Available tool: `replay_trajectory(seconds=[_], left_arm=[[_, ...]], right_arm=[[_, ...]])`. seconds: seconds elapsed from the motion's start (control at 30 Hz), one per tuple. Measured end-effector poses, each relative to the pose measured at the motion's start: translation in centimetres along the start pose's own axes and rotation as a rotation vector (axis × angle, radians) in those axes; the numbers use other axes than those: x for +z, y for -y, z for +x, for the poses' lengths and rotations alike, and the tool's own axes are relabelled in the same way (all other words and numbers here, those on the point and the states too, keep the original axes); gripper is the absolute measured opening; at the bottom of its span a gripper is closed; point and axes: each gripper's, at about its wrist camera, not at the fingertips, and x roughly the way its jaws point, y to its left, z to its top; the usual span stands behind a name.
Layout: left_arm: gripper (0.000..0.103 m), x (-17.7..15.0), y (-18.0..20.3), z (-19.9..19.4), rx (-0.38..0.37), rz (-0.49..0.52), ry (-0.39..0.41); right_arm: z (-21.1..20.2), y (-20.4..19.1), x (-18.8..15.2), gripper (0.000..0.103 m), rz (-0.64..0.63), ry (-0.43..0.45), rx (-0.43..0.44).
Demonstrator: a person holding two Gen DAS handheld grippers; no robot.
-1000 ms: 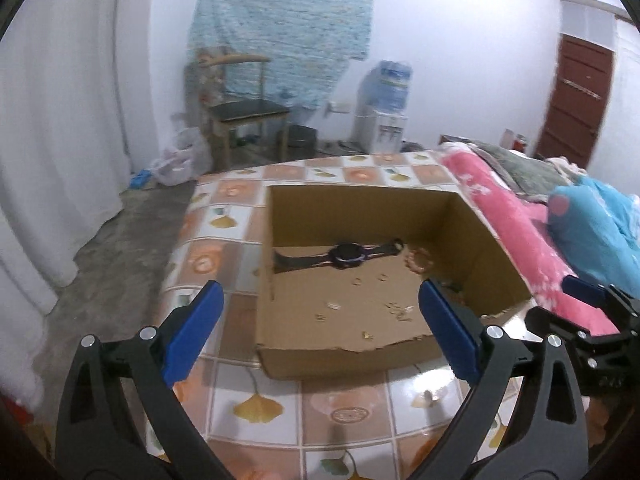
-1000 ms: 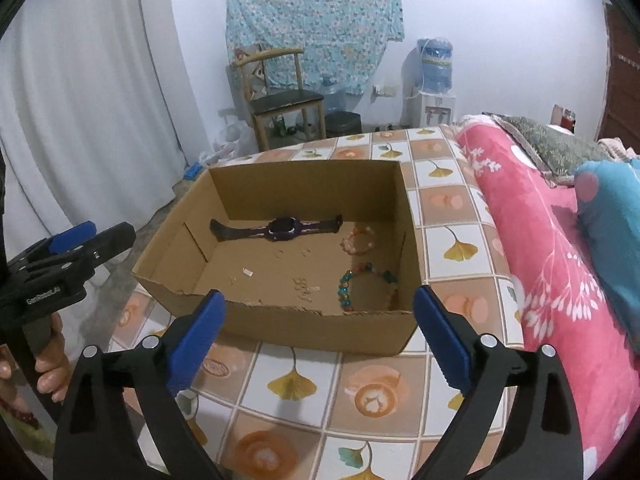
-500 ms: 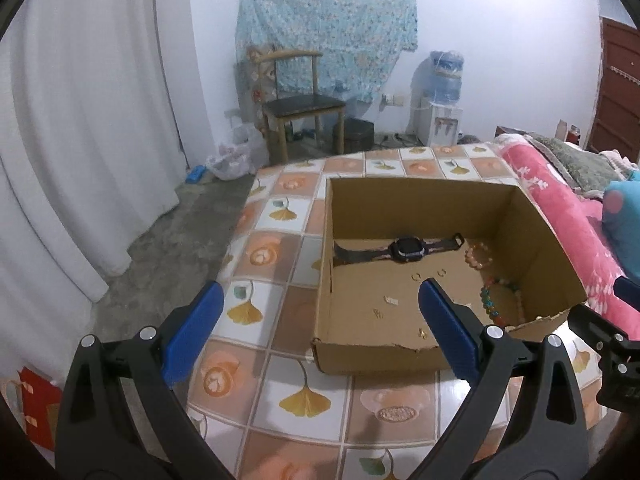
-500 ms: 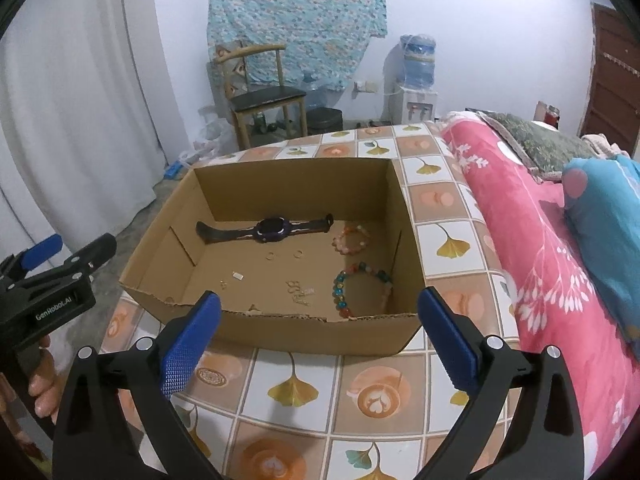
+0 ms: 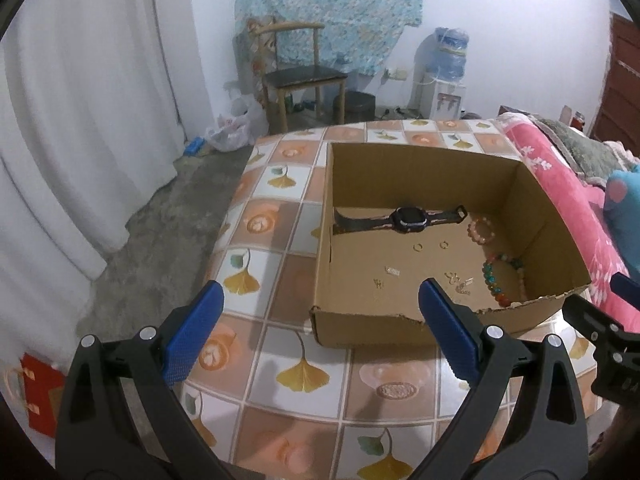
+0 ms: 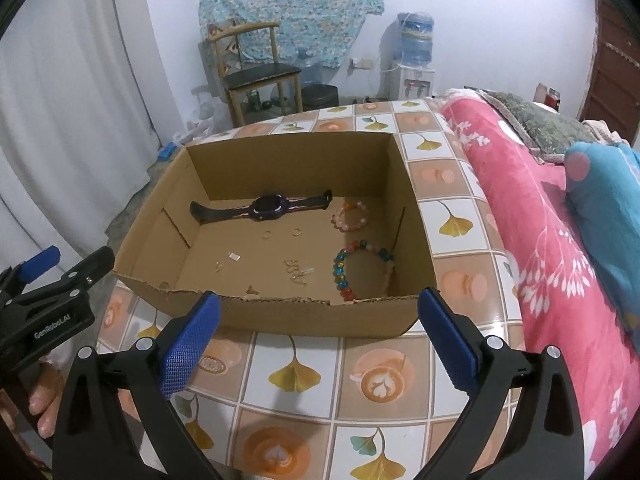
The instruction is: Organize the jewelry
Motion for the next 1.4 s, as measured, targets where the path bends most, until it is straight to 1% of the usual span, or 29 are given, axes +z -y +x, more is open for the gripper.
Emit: replay_trajectory(seconds=[0.13,0.27,0.57,0.9,1.4], left_arm=[[0.095,-0.2,0.3,0.6,0.025,-0.004,-0.040],[0.095,-0.2,0.9,1.0,0.017,-0.014,-0.076],[0.095,-0.7,2.6,1.0,0.014,0.022,-0.092],[0.095,-1.2,2.7,1.7,0.013,0.041,-0.118],[0.094,-1.6,3.0,1.9,-0.004,0.051,-0.135]], right_arm=[[0.0,0.2,-0.1,0.096,0.002,-0.008,0.002],[0.1,0.7,-0.2,0.096,0.010,-0.015,0.005],[0.7,1.0,-0.5,0.096,0.015,-0.045,0.007],[1.8,0.6,-0.9,0.096,0.008,-0.083,0.007],[2.0,0.7,-1.0,0.096,0.012,-0.094,0.007]])
